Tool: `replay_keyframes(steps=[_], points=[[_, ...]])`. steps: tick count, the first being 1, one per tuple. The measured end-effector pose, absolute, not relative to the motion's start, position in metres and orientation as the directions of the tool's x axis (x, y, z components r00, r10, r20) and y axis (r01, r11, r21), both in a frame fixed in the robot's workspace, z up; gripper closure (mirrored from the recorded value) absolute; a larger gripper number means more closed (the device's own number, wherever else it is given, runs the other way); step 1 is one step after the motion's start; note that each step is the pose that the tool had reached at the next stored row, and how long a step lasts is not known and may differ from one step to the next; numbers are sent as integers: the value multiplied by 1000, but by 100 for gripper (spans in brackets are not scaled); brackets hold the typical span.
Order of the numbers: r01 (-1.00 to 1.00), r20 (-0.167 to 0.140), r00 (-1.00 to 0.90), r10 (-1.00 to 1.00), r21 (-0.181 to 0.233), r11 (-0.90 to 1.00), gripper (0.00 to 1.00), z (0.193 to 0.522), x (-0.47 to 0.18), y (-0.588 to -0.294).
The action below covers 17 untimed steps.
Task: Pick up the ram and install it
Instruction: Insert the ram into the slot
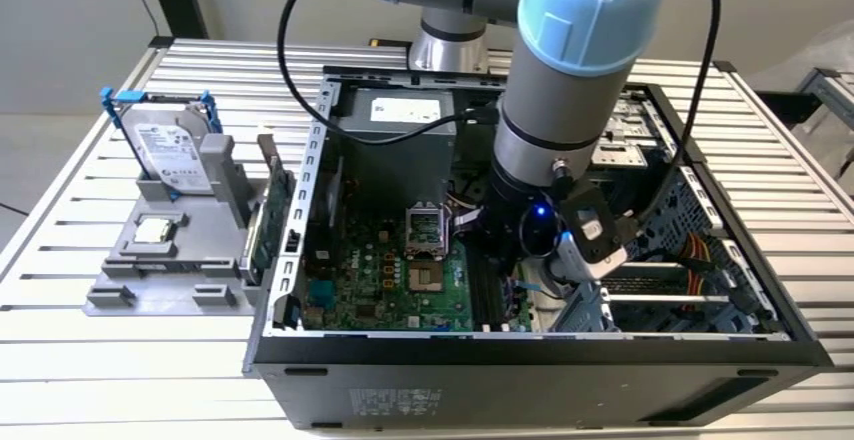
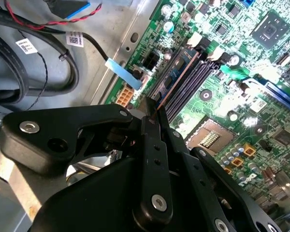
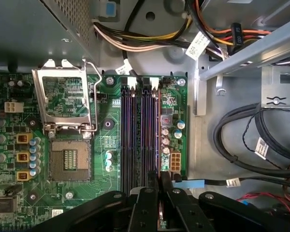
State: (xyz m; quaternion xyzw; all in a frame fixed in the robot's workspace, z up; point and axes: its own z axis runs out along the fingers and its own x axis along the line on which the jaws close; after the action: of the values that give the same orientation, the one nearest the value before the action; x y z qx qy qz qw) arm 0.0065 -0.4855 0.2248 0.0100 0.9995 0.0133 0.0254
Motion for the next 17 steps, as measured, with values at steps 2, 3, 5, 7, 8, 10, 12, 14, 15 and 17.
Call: replay_keyframes(steps=[2, 3, 5, 7, 8, 10, 12, 14, 15, 17], points=[[19, -50, -999, 21, 27, 999, 100, 224, 7, -485], [19, -50, -999, 21, 27, 999, 100, 224, 7, -485], [18, -50, -999, 20, 27, 999, 100, 223, 7, -485], [17, -51, -999, 18, 27, 999, 100, 222, 7, -485], [16, -50, -999, 17, 27, 1000, 100, 222, 7, -485], [12, -50, -999, 14, 27, 1000, 100, 222, 7, -485], [9, -51, -999, 10, 27, 1000, 100, 221, 7, -485], [6, -50, -999, 7, 27, 1000, 100, 221, 7, -485], [5, -50, -999, 6, 27, 1000, 100, 221, 7, -485], [5, -51, -999, 6, 27, 1000, 100, 220, 7, -485]])
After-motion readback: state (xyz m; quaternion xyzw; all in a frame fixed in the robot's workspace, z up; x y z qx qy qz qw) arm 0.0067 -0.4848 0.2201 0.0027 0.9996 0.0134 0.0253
